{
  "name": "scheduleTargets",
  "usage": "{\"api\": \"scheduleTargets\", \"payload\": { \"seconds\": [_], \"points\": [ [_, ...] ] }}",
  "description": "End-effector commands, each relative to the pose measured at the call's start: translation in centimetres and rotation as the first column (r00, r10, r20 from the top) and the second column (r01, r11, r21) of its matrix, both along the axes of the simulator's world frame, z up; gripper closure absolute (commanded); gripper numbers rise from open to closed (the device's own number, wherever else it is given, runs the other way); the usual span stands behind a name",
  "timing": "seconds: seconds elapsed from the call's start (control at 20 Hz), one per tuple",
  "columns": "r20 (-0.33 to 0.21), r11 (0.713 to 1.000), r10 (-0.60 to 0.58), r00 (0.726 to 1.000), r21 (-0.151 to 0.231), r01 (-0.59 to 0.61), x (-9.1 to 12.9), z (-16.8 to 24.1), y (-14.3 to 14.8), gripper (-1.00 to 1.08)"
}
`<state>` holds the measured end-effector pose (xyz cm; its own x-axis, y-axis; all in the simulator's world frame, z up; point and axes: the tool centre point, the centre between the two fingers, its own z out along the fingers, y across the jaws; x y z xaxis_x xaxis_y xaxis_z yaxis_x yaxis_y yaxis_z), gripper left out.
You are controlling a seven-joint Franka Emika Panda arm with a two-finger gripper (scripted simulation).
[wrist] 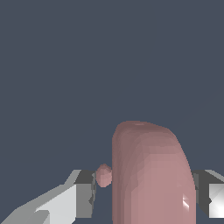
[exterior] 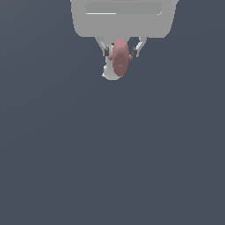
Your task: Pick up the object and move it to a goal position.
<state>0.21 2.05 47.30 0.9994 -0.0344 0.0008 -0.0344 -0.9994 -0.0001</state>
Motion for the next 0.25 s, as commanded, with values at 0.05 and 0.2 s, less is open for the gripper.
{"api": "scheduleTargets", "payload": {
  "seconds": [0.05,0.2],
  "points": [
    [-0.001,1.000,0.000,1.000,0.000,0.000,0.04,0.22,0.01,1.08],
    [-0.001,1.000,0.000,1.000,0.000,0.000,0.07,0.09,0.00,1.08]
  ]
}}
